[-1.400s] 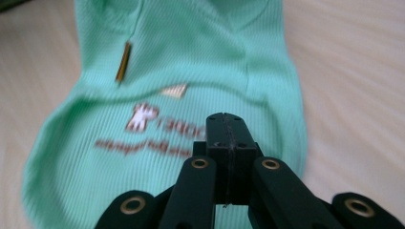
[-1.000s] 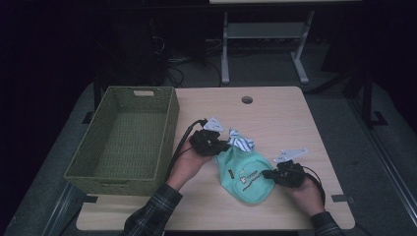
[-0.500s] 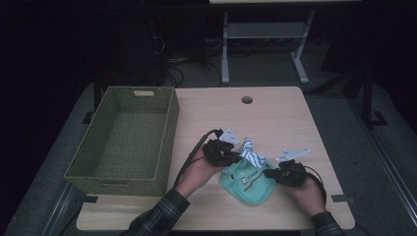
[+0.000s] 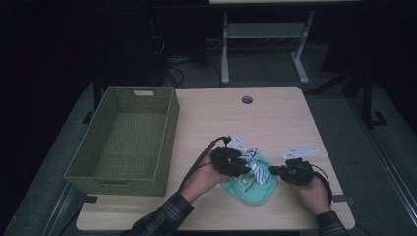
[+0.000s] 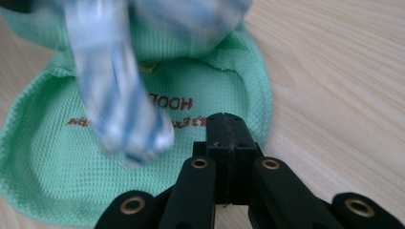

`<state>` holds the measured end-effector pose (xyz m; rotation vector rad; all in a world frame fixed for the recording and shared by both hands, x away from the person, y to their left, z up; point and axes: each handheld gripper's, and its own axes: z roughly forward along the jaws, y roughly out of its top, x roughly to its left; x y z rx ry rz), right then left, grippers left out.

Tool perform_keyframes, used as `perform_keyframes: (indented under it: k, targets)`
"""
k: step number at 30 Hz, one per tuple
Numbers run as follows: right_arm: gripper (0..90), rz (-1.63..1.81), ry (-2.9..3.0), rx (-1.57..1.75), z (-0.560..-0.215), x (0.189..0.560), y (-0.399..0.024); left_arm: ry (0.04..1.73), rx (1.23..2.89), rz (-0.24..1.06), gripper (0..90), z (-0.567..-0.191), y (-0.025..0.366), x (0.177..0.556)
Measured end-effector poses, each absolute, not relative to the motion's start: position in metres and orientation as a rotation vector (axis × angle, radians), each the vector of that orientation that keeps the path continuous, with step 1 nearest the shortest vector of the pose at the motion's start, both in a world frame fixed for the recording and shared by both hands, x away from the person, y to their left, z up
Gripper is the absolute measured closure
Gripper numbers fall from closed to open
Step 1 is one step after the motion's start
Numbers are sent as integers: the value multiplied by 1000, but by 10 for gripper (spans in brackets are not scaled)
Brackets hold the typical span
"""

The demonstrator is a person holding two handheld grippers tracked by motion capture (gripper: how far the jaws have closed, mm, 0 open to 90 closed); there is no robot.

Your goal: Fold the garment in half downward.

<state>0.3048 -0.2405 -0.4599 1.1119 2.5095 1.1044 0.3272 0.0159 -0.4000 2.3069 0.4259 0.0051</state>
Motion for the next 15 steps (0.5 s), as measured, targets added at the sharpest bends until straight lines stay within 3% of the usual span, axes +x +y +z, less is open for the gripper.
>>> perform_keyframes:
  k: [6,15]
  targets:
    - [897,1109,2503,1119,-460,303,-245,447,2260,20,591,-390,21,332]
    - [897,1101,2525,1109,-462,293,-245,550,2275,-16,556,-409,17,347]
